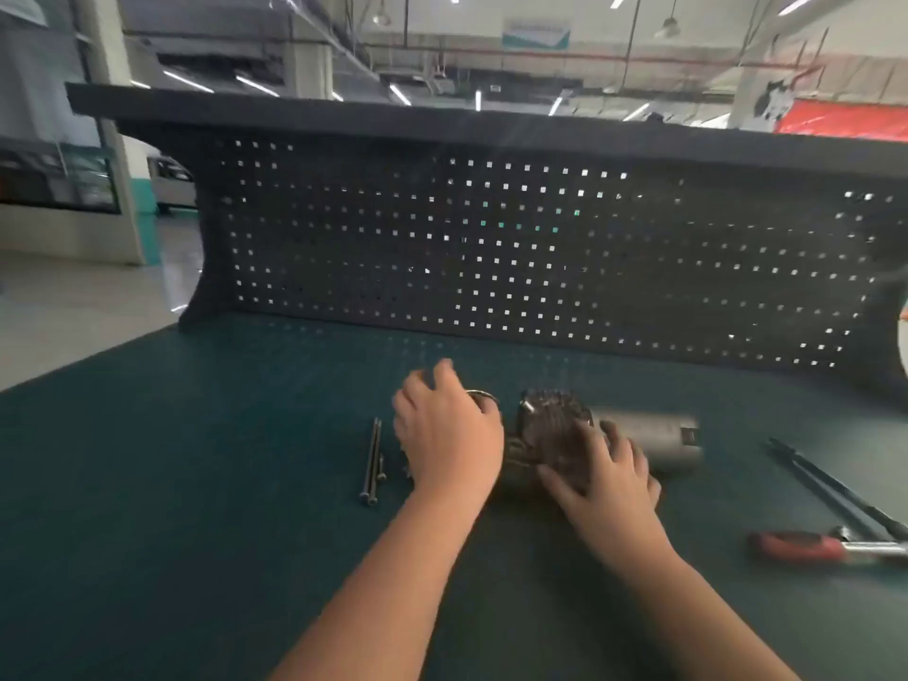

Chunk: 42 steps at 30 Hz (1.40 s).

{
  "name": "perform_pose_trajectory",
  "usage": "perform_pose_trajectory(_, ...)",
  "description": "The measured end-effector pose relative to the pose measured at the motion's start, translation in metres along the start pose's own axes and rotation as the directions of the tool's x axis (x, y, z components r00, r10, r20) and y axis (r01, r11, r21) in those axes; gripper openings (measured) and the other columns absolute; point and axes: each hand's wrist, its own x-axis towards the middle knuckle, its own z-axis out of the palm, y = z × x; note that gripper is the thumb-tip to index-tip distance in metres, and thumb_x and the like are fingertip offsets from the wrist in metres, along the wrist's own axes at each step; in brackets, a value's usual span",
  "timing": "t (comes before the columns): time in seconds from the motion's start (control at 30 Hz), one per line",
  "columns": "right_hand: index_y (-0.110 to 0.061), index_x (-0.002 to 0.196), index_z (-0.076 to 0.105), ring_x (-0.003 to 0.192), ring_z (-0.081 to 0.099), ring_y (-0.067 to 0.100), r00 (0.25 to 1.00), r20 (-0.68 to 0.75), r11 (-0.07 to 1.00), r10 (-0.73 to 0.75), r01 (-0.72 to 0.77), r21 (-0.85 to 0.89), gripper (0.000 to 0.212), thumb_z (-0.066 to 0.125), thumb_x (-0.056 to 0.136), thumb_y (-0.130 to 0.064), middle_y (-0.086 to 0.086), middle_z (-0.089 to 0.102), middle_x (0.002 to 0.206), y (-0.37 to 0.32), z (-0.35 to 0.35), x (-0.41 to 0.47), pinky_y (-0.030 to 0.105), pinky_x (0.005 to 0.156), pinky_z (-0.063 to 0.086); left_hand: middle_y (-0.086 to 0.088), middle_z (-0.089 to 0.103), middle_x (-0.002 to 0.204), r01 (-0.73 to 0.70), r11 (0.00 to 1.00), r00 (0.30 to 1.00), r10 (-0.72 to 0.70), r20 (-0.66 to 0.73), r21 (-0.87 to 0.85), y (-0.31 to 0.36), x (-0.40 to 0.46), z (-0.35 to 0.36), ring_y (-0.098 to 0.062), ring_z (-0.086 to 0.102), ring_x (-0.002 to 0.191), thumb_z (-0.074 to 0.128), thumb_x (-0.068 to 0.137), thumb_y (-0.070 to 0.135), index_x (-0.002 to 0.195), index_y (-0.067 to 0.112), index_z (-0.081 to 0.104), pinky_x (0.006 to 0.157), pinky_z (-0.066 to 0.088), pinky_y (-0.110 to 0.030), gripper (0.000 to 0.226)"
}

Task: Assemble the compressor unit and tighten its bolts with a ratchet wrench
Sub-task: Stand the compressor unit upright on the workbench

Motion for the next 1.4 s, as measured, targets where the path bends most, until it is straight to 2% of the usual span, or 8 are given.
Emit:
perform_pose_trajectory(0.1,-0.024,0.145,0.037,0.142,0.016,0.022,0.997,0.071,0.987,-0.029,0.017,0.161,0.06,0.057,0.092,-0.043,0.001,0.025,0.155,0.014,0.007,-0.001,0.035,0.115,0.017,-0.019,0.046,0.14,0.251,0.968,0.967,-0.25,0.042,-0.006,-0.022,0.01,0.01,-0.033,0.047,0.127,0.051,0.099,0.034,0.143,0.007,0.036,0.101,0.041,-0.04,0.054)
perform_pose_trajectory(0.37,-0.016,0.139,0.048,0.129,0.041,0.009,0.999,-0.012,0.938,-0.048,0.05,0.344,0.049,0.06,0.091,-0.015,-0.006,0.047,0.139,0.02,0.013,0.001,-0.008,0.089,0.012,-0.013,0.068,0.101,0.281,0.947,0.96,-0.278,0.04,-0.158,-0.06,0.019,0.014,-0.031,0.063,0.097,0.069,0.086,0.04,0.091,0.014,0.061,0.073,0.043,-0.028,0.027)
perform_pose_trajectory(0.6,-0.046,0.13,0.042,0.09,0.043,-0.035,0.998,0.007,0.792,0.058,-0.05,0.609,0.053,0.063,0.087,-0.023,-0.042,0.052,0.101,0.024,0.004,-0.002,-0.008,0.072,0.032,-0.015,0.07,0.085,0.187,0.978,0.981,-0.192,-0.043,-0.098,-0.055,0.014,0.016,-0.036,0.063,0.089,0.065,0.089,0.043,0.089,0.004,0.07,0.073,0.05,-0.037,0.039)
perform_pose_trajectory(0.77,-0.05,0.119,0.042,0.099,0.044,-0.031,0.999,0.034,0.716,0.034,-0.048,0.696,0.04,0.058,0.093,-0.023,-0.041,0.052,0.109,0.019,0.002,-0.005,-0.007,0.078,0.031,0.005,0.065,0.07,0.195,0.903,0.962,-0.253,-0.107,-0.383,-0.05,0.02,-0.005,-0.023,0.064,0.077,0.066,0.088,0.045,0.074,0.019,0.066,0.066,0.044,-0.03,0.029)
perform_pose_trajectory(0.93,-0.055,0.113,0.052,0.123,0.043,-0.003,0.974,-0.172,0.581,0.146,0.057,0.812,0.033,0.033,0.09,-0.068,-0.036,0.052,0.119,0.005,-0.005,-0.012,0.018,0.103,0.03,0.01,0.067,0.071,0.132,0.81,0.968,-0.23,-0.103,-0.571,-0.014,-0.005,0.001,-0.009,0.064,0.073,0.067,0.088,0.039,0.07,0.024,0.066,0.063,0.046,-0.02,0.024)
perform_pose_trajectory(1.1,-0.033,0.111,0.061,0.095,0.063,-0.009,0.904,-0.301,0.345,0.305,0.19,0.919,0.028,0.063,0.084,-0.042,-0.025,0.068,0.102,0.006,-0.015,-0.014,0.005,0.075,0.046,0.012,0.072,0.083,0.009,0.843,0.992,-0.075,-0.1,-0.538,0.018,-0.053,0.029,0.001,0.065,0.079,0.066,0.086,0.042,0.103,0.017,0.072,0.066,0.038,0.001,0.031)
perform_pose_trajectory(1.27,-0.027,0.087,0.076,0.079,0.069,0.004,0.833,-0.121,0.131,0.54,0.06,0.99,0.011,0.068,0.086,-0.035,-0.006,0.074,0.089,0.036,-0.034,0.004,0.027,0.069,0.056,0.04,0.063,0.092,-0.145,0.835,0.951,0.265,0.158,-0.532,0.023,-0.063,0.03,0.023,0.056,0.096,0.07,0.087,0.036,0.109,0.053,0.05,0.08,0.037,0.003,0.035)
perform_pose_trajectory(1.4,-0.025,0.072,0.076,0.077,0.069,0.009,0.728,-0.048,0.049,0.684,0.02,0.999,0.018,0.072,0.074,-0.042,-0.008,0.073,0.076,0.06,-0.045,0.014,0.038,0.082,0.056,0.019,0.049,0.14,-0.163,0.883,0.915,0.302,0.268,-0.44,0.017,-0.062,0.038,0.009,0.042,0.128,0.068,0.089,0.035,0.148,0.03,0.035,0.104,0.029,-0.006,0.068)
